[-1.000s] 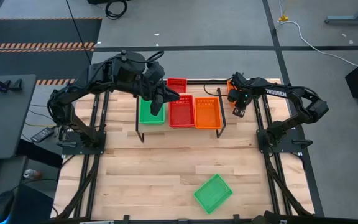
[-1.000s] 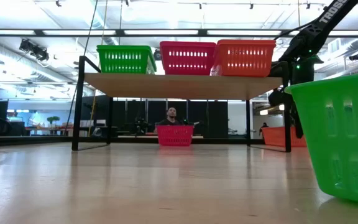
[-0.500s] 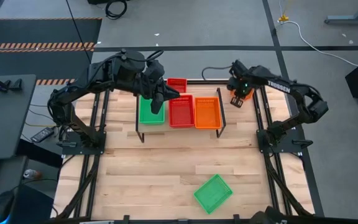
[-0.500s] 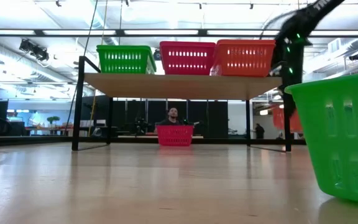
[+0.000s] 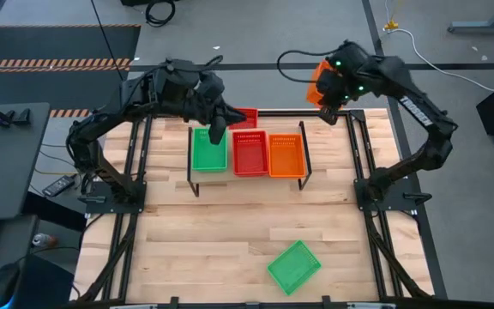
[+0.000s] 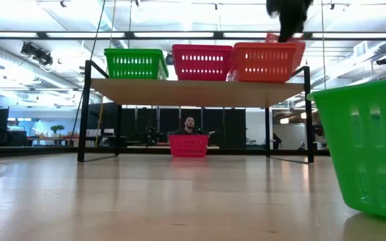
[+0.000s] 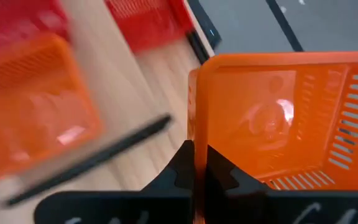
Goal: Stack baskets on shelf by color
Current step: Stack the orange bin on top of the other stacked orange bin on the shelf
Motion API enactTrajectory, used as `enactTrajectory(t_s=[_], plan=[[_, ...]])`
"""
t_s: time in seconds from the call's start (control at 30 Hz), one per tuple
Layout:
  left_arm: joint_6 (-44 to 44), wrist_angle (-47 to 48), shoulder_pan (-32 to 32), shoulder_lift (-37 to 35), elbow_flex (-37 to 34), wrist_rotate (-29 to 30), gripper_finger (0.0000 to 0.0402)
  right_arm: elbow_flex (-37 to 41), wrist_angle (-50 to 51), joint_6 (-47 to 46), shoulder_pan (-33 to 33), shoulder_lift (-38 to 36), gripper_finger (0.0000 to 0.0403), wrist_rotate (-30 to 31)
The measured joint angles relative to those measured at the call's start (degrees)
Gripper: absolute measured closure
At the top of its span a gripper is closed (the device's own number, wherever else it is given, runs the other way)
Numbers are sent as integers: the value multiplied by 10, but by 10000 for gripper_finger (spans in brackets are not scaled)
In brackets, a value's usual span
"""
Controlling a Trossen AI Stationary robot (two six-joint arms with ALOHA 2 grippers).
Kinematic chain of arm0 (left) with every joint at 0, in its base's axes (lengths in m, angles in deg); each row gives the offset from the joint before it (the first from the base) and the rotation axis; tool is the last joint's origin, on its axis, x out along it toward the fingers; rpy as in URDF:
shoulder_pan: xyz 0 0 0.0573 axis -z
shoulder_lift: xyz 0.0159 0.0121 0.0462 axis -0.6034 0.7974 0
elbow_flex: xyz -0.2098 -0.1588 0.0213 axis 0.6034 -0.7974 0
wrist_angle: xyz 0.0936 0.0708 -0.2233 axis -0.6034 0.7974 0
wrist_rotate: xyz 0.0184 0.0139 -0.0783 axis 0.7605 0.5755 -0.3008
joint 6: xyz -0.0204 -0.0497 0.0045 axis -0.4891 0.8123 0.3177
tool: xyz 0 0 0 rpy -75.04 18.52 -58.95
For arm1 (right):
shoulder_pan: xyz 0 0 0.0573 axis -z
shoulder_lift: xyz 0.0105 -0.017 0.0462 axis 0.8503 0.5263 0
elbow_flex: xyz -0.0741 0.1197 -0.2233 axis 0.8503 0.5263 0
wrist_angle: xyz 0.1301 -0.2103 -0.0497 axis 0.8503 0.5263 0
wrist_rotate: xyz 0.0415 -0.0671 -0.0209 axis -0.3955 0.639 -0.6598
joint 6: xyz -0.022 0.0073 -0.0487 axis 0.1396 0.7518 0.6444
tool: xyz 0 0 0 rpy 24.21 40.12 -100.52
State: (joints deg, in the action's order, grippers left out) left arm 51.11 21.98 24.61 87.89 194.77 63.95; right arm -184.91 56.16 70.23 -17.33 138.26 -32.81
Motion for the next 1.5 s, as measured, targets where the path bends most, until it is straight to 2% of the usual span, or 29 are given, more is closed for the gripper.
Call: enactTrajectory(t_s=[0.1,0.2,0.33,0.5,0.7,0.9,1.2,1.33,1.5], plan=[[0,-1,-17,0,0,0,349,-58,31,-58,-35,0,393,-21],[-3,-2,-29,0,0,0,349,-81,45,-118,-79,0,394,-44],[-3,-11,-39,0,0,0,349,-84,46,-178,-148,0,394,-66],[-4,-26,-41,0,0,2,349,-84,45,-219,-230,0,394,-51],[-3,-28,-40,4,0,47,349,-84,44,-247,-297,0,393,-56],[35,-29,-29,7,0,51,349,-84,20,-304,-352,0,393,-54],[27,-25,14,-3,0,48,349,-84,-30,-390,-437,16,393,-14],[35,-25,36,-7,0,49,349,-84,-25,-376,-472,34,393,12],[38,-35,63,-11,0,48,349,-84,9,-371,-480,69,393,54]])
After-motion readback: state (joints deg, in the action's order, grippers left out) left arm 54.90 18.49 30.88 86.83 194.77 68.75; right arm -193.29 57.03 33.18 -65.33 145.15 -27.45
